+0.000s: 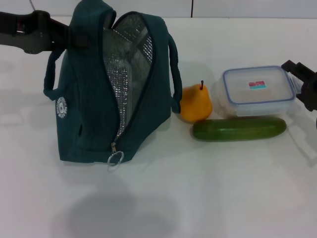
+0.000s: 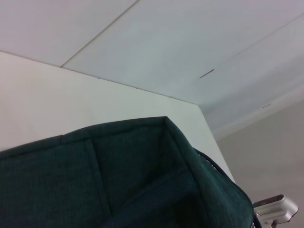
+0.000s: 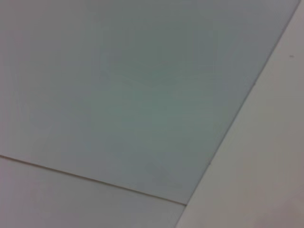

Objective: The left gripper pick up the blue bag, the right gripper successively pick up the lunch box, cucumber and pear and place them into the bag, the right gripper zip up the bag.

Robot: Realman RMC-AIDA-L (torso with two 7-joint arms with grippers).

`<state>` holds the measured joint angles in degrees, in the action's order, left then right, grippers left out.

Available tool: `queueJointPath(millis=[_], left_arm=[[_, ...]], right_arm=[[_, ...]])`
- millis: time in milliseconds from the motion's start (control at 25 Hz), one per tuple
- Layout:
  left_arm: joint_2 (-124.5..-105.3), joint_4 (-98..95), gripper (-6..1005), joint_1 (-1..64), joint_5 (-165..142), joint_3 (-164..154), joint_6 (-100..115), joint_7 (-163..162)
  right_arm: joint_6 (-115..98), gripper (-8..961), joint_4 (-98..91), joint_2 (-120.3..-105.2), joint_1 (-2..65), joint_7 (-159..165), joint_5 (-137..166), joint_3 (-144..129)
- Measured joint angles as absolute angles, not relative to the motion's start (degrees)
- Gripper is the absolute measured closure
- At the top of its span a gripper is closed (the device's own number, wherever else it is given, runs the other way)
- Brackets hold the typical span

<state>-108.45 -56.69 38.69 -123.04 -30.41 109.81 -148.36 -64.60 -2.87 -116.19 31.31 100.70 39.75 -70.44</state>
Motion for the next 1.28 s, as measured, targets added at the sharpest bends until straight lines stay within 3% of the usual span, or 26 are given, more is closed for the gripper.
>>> queueJointPath(millis=[400, 600, 1280], left_arm=[[-108.45, -56.7, 956, 38.9, -123.0, -30.4, 109.8, -148.3], [-108.45, -56.7, 956, 38.8, -123.0, -30.4, 109.8, -148.3], [-108.61, -56.7, 956, 38.5, -123.0, -30.4, 109.9, -147.9]], right_arm=[[-64.5, 675, -3.7, -116.18, 31.3, 100.6, 39.8, -70.6], [-64.4, 835, -3.7, -116.19, 31.4, 100.4, 39.8, -71.4], [-74.2, 860, -6.1, -116.19, 28.9, 97.8, 36.1, -70.7]])
